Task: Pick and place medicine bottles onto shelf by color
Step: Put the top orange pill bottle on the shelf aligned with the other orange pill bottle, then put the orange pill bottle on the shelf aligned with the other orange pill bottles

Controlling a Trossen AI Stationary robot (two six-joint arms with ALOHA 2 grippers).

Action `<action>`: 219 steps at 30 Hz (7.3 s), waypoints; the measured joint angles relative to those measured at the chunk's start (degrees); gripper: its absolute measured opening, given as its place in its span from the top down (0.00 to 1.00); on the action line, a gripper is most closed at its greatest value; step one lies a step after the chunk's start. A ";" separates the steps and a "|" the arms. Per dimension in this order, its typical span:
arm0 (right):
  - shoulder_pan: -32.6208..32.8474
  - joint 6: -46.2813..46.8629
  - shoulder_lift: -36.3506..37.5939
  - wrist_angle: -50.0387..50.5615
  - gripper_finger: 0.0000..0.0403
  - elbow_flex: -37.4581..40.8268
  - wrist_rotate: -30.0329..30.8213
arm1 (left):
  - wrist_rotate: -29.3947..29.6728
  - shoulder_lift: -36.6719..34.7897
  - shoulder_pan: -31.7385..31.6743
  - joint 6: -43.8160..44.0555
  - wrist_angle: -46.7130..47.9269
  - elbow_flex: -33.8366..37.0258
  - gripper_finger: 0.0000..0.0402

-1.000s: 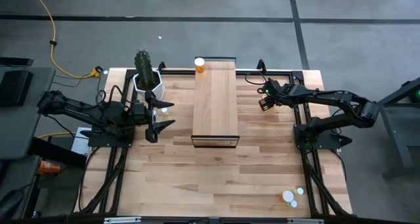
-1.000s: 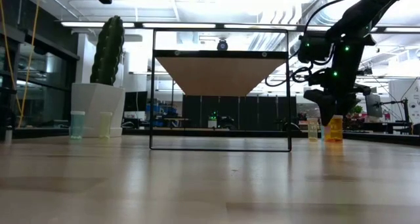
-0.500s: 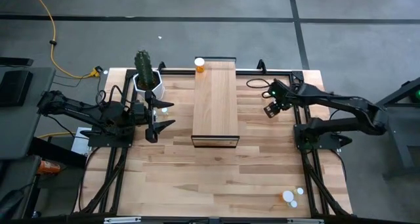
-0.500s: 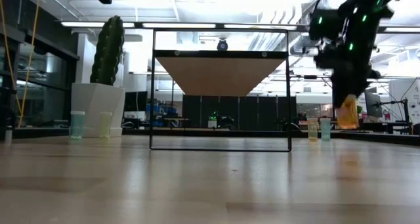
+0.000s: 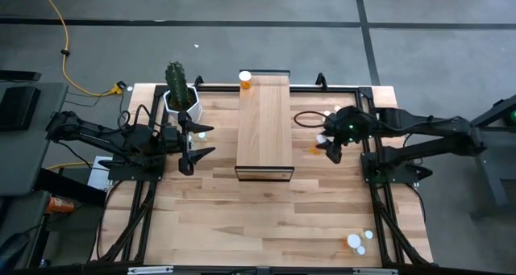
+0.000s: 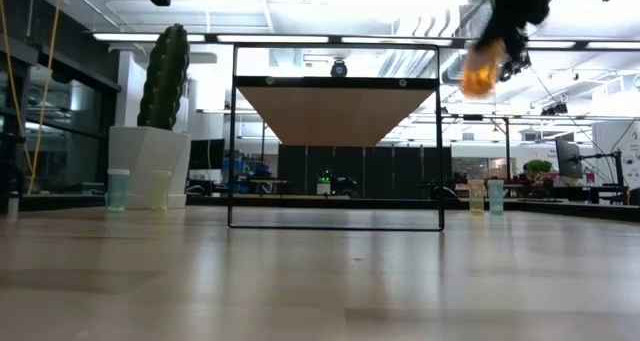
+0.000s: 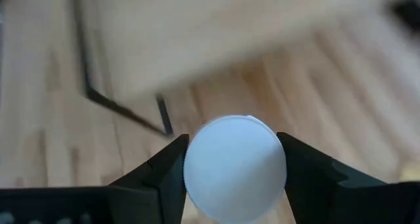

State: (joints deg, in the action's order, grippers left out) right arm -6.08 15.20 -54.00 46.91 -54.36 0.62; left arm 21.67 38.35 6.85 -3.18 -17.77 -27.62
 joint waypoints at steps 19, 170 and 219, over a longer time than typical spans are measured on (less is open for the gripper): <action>6.34 -14.16 -0.02 -17.59 0.52 -2.02 5.80 | 0.07 0.02 -0.01 1.01 0.81 0.00 0.27; -23.89 -19.27 -41.53 -44.84 0.34 -14.48 17.10 | 3.21 0.15 -0.06 -0.31 0.90 0.02 0.27; -24.92 -9.35 -47.96 -59.01 1.00 -14.58 6.55 | 3.17 0.16 -0.06 -1.99 0.08 0.02 0.27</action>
State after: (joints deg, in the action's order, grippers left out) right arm -31.01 5.85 -101.96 -12.10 -68.95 7.16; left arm 24.84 38.51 6.78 -5.17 -17.69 -27.59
